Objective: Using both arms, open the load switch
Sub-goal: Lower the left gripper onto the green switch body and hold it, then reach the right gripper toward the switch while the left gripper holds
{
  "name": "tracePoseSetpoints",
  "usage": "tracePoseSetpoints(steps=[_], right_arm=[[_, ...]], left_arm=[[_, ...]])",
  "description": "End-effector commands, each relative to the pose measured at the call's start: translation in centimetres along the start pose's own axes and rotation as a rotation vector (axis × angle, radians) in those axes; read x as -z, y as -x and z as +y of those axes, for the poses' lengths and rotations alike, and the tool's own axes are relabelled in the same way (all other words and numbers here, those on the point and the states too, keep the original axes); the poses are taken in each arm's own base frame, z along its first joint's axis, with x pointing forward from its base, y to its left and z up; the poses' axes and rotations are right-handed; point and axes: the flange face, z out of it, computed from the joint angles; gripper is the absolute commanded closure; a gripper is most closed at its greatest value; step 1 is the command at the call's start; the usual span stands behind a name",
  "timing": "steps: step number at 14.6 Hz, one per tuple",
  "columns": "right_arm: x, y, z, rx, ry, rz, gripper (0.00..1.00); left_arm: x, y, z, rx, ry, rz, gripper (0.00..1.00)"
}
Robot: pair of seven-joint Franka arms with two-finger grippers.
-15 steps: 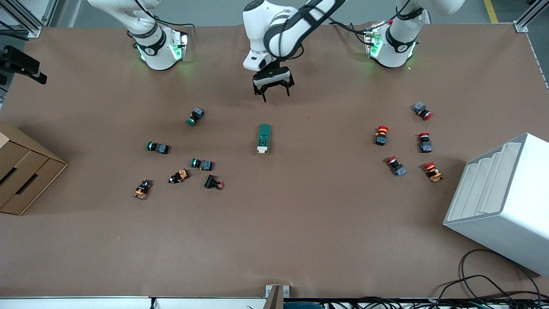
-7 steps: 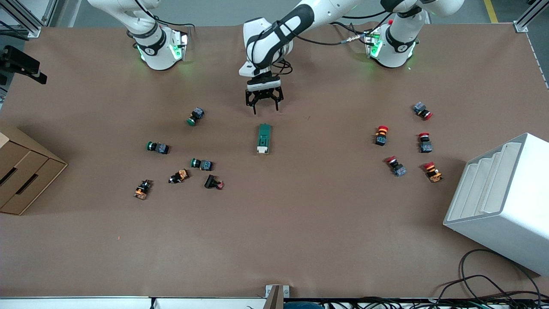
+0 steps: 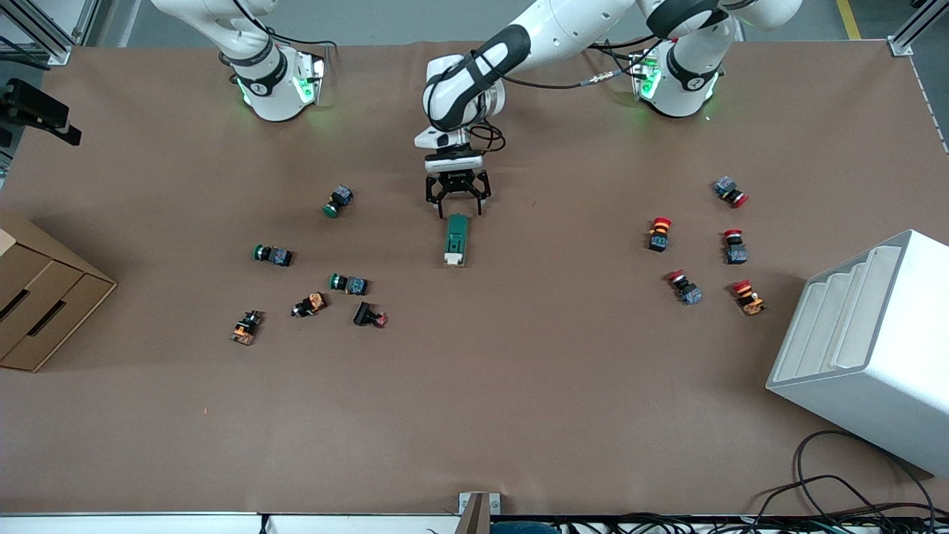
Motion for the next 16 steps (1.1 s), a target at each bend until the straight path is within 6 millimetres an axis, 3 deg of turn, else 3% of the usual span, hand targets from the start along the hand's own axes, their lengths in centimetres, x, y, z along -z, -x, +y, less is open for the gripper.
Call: tracePoseSetpoints(steps=[1,2,5,7,9,10,12,16], right_arm=[[0.3,0.4,0.1,0.008,-0.002,0.009,0.0],[-1.0,-0.7,0.2,0.007,0.004,-0.014,0.0],[-8.1,-6.1,1.3,-0.009,0.007,-0.141,0.0],[-13.3,-9.6,1.8,-0.009,0.041,-0.195,0.0],[-14.5,-10.6,0.9,-0.003,0.06,-0.181,0.0],[-14.9,-10.7,-0.7,-0.006,0.058,-0.183,0.0],[-16.2,-11.3,-4.5,-0.185,0.027,-0.168,0.0],[-21.4,-11.5,-19.0,-0.569,0.037,-0.15,0.0]], left_arm=[[0.0,-0.2,0.6,-0.022,0.025,0.063,0.0],[-0.4,0.2,0.5,-0.033,0.029,0.067,0.0],[-0.5,0.7,0.7,-0.024,0.033,0.067,0.0],[-0.5,2.2,0.7,-0.029,0.025,0.074,0.0],[-1.1,3.2,0.4,-0.019,0.028,0.086,0.0],[-1.1,3.3,0.5,0.012,0.03,0.084,0.0],[-0.5,4.1,1.3,0.047,0.046,0.081,0.0],[-0.2,5.1,1.2,0.033,0.051,0.077,0.0]])
